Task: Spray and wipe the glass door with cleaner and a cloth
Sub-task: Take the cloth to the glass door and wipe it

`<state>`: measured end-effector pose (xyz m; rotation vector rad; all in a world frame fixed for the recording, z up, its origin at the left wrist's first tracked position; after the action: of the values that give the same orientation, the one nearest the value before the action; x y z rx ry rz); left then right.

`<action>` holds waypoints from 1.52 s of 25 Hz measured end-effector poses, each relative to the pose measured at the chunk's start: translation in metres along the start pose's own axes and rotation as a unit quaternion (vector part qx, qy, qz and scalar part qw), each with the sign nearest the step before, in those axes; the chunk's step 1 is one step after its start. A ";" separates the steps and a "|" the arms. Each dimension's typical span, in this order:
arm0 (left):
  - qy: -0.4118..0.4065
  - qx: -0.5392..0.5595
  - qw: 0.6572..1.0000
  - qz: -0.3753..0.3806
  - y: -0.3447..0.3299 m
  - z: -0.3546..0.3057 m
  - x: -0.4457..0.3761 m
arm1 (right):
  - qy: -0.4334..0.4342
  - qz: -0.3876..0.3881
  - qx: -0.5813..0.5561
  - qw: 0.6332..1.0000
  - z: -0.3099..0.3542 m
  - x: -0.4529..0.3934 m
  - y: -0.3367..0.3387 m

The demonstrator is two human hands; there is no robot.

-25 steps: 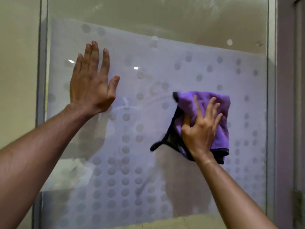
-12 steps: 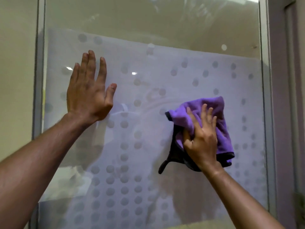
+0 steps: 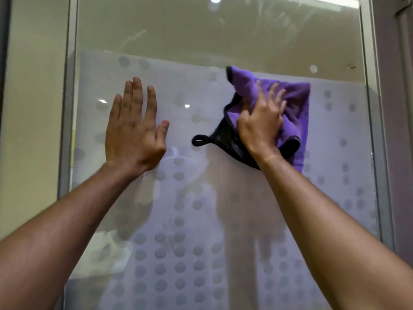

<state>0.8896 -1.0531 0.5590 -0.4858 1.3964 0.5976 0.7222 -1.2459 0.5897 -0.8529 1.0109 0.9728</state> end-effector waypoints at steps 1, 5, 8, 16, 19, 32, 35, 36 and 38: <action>0.000 0.000 1.000 0.004 0.000 0.000 0.001 | 0.037 0.013 -0.005 0.999 0.015 -0.001 -0.004; -0.007 0.006 1.000 0.002 0.001 0.002 0.000 | 0.186 0.069 -0.052 0.979 0.053 0.020 -0.008; -0.010 0.009 1.000 0.017 0.003 0.004 0.002 | 0.295 0.125 -0.067 0.945 0.045 0.047 0.002; -0.008 0.008 1.000 0.018 0.002 0.004 0.003 | 0.049 0.059 -0.049 0.996 -0.017 0.006 0.018; -0.012 0.004 1.000 0.013 0.001 0.002 0.003 | 0.065 0.070 -0.056 0.994 0.029 -0.008 -0.001; -0.006 -0.004 1.000 0.026 0.000 0.003 0.003 | -0.119 -0.017 -0.046 0.992 -0.057 0.085 0.026; -0.007 -0.003 1.000 0.021 -0.002 0.003 0.003 | -0.115 -0.025 -0.063 0.991 -0.040 0.087 0.022; -0.007 -0.001 1.000 0.020 -0.002 0.004 0.003 | -0.078 -0.014 -0.064 0.995 -0.032 0.094 0.020; -0.009 0.002 1.000 0.025 -0.002 0.003 0.003 | -0.022 0.019 -0.064 0.998 -0.016 0.109 0.016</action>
<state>0.8937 -1.0525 0.5564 -0.4420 1.3951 0.6385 0.7261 -1.2282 0.4793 -0.9174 0.9368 1.0932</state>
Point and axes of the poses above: each hand's wrist, its own x-axis away from the middle knuckle, its own y-axis out of the back of the hand, z = x × y, the point moved 5 cm from there along -x, towards the middle knuckle, and after that the axes turned 1 degree about -z, right-handed, at the moved point
